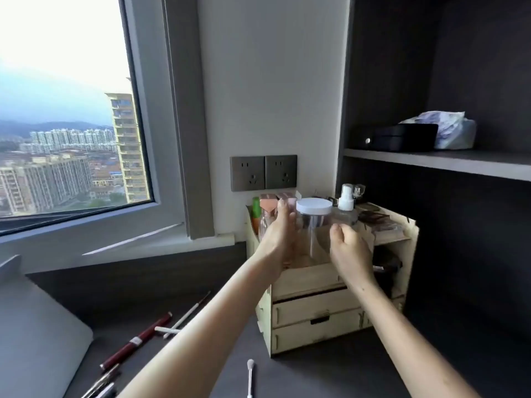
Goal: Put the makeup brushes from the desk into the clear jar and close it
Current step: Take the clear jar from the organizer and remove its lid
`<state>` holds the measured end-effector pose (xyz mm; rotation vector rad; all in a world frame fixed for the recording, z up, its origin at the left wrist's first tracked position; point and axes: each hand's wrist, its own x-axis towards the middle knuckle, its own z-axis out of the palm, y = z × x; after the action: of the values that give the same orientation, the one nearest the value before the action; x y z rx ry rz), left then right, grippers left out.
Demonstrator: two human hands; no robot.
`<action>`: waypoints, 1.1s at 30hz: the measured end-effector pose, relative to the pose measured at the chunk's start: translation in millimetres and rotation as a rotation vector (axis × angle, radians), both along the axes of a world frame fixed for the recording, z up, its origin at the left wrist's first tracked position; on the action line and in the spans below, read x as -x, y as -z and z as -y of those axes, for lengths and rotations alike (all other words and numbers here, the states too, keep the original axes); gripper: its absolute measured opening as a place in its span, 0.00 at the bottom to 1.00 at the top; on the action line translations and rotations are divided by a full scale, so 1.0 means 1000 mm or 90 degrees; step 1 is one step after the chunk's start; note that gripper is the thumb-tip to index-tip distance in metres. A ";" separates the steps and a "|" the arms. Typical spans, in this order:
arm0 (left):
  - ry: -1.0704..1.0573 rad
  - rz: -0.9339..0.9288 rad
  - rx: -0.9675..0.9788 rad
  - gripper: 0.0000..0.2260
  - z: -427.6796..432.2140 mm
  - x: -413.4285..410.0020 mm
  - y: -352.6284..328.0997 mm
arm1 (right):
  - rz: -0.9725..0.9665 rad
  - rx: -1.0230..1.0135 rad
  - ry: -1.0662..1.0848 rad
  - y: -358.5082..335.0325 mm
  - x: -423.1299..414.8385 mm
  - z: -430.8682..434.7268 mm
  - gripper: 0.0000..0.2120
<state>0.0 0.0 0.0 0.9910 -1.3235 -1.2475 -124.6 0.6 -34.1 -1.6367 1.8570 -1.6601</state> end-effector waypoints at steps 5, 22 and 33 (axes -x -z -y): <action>0.053 -0.013 0.032 0.26 -0.004 -0.002 -0.001 | 0.038 0.052 0.002 0.000 -0.004 -0.003 0.14; -0.284 0.464 0.533 0.35 -0.090 -0.147 0.057 | 0.365 0.009 -0.521 0.025 -0.123 -0.098 0.11; -0.220 0.652 0.572 0.32 -0.138 -0.234 0.118 | -0.115 -0.115 -0.517 0.052 -0.165 -0.112 0.21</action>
<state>234.2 138.3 -118.1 1.1090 -2.0614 0.2725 40.6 112.4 -85.6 -2.0978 1.0858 -0.9932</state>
